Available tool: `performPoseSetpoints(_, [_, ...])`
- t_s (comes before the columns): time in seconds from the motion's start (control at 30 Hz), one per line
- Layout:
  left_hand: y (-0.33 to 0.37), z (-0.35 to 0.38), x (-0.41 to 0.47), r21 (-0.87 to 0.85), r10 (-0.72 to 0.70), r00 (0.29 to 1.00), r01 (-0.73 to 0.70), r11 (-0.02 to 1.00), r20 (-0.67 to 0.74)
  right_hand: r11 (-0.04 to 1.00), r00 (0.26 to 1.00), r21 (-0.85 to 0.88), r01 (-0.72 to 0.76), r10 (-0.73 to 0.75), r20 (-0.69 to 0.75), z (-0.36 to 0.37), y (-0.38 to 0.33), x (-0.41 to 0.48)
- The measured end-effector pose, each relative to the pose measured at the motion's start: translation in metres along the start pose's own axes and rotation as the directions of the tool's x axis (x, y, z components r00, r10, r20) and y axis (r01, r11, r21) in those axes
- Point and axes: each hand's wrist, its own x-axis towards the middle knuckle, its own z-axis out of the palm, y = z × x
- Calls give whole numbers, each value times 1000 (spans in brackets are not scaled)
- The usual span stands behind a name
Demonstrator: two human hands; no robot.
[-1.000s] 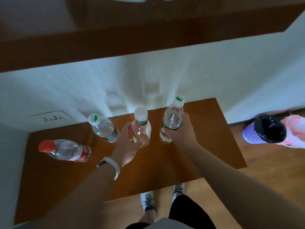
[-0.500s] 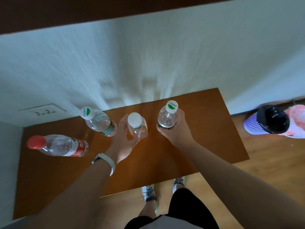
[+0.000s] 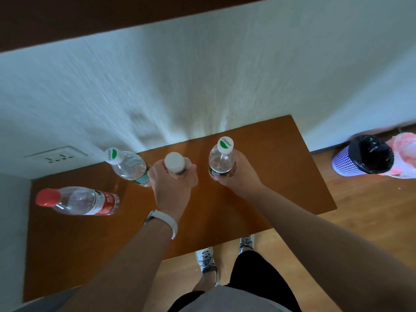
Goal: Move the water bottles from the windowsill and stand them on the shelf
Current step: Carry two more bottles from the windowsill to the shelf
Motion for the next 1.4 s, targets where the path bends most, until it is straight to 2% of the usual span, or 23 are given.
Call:
performPoseSetpoints(0.1, [-5,-6,6,3,24,999,-24,1000,29,1000,1000,17,-8,8,26,-3,1,1])
performPoseSetpoints(0.27, [-14,-21,17,-11,58,986,-57,998,154,996,995,51,-73,69,73,-5,3,1])
performPoseSetpoints(0.4, [-11,-29,17,-106,71,965,-45,993,252,997,996,42,-70,68,48,0,6,6])
performPoseSetpoints(0.5, [-13,-33,20,-136,71,947,-30,990,312,998,997,-17,-66,65,-36,11,9,7])
performPoseSetpoints(0.67, [-16,-37,23,-180,62,941,-2,984,332,998,995,-60,-10,4,-97,24,11,8])
performPoseSetpoints(0.97, [-12,-37,23,-270,78,932,22,963,353,1000,999,6,-25,26,-35,23,17,5])
performPoseSetpoints(1.1, [-13,-39,25,-252,118,932,-30,967,342,1000,999,26,-3,4,-37,23,12,7])
performPoseSetpoints(1.4, [-15,-41,26,-216,109,911,-22,976,398,999,997,-24,-31,30,-70,27,13,4])
